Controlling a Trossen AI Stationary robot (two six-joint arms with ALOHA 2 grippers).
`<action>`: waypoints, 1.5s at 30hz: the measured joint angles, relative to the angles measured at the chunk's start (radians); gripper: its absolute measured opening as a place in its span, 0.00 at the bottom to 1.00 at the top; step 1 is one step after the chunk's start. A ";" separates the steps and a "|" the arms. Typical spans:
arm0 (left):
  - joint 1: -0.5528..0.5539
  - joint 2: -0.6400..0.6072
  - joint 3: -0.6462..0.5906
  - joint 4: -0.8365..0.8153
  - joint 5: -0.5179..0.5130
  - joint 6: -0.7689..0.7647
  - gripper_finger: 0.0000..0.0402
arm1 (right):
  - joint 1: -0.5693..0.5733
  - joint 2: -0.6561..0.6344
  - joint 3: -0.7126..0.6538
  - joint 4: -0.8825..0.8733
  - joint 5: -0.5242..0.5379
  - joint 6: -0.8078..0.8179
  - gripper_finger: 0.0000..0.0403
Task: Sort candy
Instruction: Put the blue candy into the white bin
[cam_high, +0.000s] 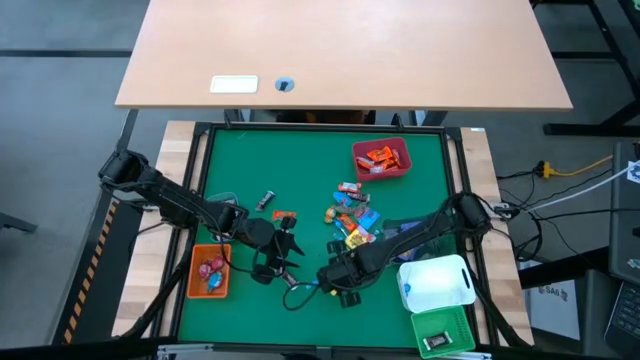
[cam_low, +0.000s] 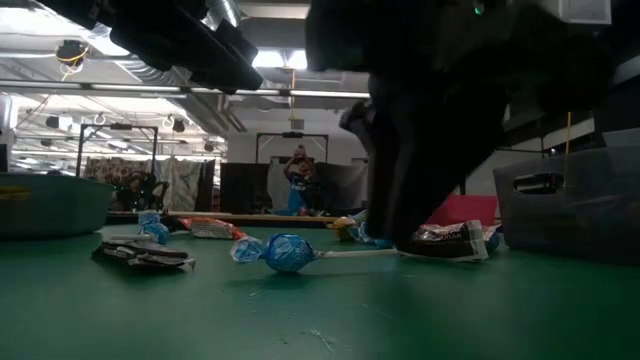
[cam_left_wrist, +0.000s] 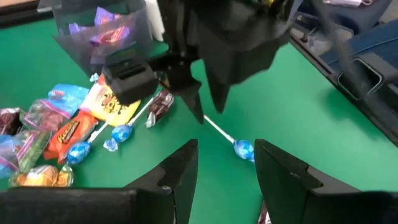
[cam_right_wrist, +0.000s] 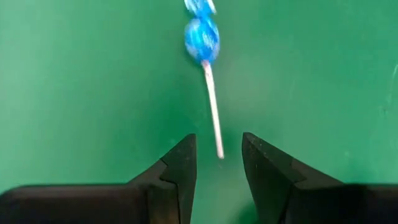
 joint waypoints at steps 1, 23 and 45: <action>0.000 0.000 0.000 0.002 0.000 0.003 0.36 | 0.000 0.010 0.000 0.002 0.000 0.000 0.31; 0.000 0.000 0.000 0.002 0.000 0.004 0.36 | 0.001 0.054 0.042 -0.031 -0.025 0.000 0.05; -0.001 0.000 0.001 -0.007 -0.026 0.001 0.36 | 0.184 -0.117 0.308 -0.808 -0.024 0.226 0.01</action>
